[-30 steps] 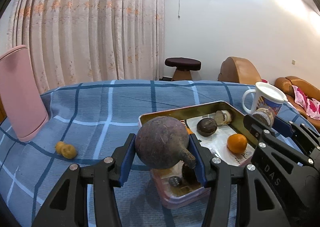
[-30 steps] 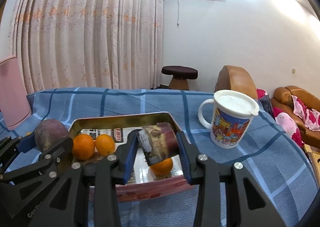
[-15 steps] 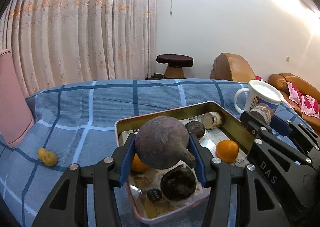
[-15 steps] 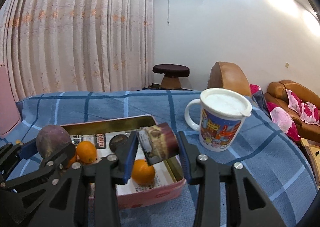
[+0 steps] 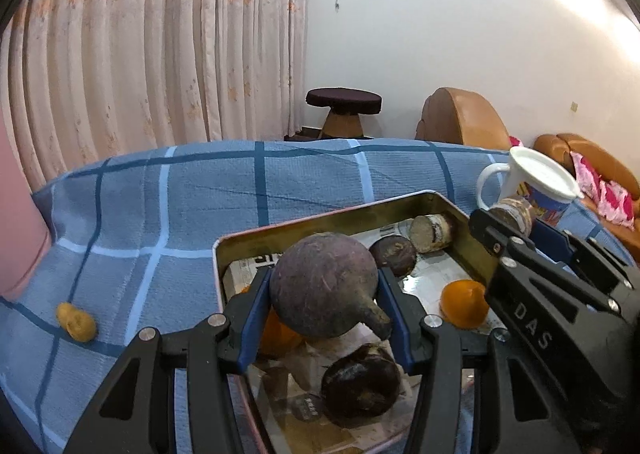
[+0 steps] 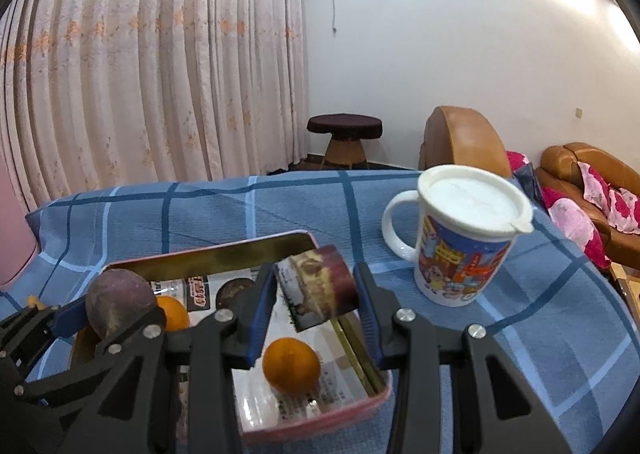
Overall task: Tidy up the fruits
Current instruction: 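Lower the fig and cake-roll slice into the tin and open both tools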
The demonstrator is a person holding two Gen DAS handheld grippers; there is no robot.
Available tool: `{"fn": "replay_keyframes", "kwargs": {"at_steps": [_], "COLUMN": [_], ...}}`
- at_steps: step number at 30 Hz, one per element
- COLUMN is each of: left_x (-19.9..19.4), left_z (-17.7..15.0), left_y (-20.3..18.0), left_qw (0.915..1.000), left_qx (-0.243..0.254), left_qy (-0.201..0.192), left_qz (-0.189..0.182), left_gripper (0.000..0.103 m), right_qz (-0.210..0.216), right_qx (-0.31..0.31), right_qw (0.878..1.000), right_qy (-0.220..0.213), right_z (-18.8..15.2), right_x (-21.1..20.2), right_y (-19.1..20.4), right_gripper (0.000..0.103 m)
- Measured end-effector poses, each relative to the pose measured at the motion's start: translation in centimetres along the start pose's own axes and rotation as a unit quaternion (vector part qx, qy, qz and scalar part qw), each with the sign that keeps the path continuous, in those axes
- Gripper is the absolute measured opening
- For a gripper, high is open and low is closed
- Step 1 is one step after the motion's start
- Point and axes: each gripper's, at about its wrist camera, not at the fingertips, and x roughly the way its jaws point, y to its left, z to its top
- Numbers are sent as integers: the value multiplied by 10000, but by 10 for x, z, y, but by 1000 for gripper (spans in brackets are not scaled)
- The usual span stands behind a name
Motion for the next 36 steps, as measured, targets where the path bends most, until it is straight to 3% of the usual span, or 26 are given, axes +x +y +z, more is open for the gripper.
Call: {"fn": "replay_keyframes", "kwargs": {"at_steps": [4,11,23,25,27,31,33,36], "left_x": [-1,-1,-5,-5,-4,-1,0,2], "left_z": [1,0,-3,-3,-4,-4,-5,-6], "left_y": [-1,3,9,7,3,-3,-5,-8], "left_qw": [9997,9998,9999,9998,9997,9993,9991,9990], "left_qx": [160,177,44,89,178,318,355,377], "left_qy": [-52,-45,-32,-20,15,94,154,218], "left_qz": [194,115,-138,-152,-162,-184,-152,-95], "left_gripper": [54,54,54,54,54,56,75,84], "right_qz": [279,697,1014,1204,1387,1218,1152,978], "right_qx": [140,360,370,480,504,236,261,412], "right_qw": [9990,9937,9912,9886,9864,9910,9926,9944], "right_qy": [315,804,773,762,724,499,294,-11], "right_z": [1,-1,0,1,0,0,0,2], "right_x": [14,35,34,32,29,19,10,-1], "right_y": [-5,-11,-6,-7,-5,5,4,-4], "right_gripper": [42,42,44,50,67,68,74,88]}}
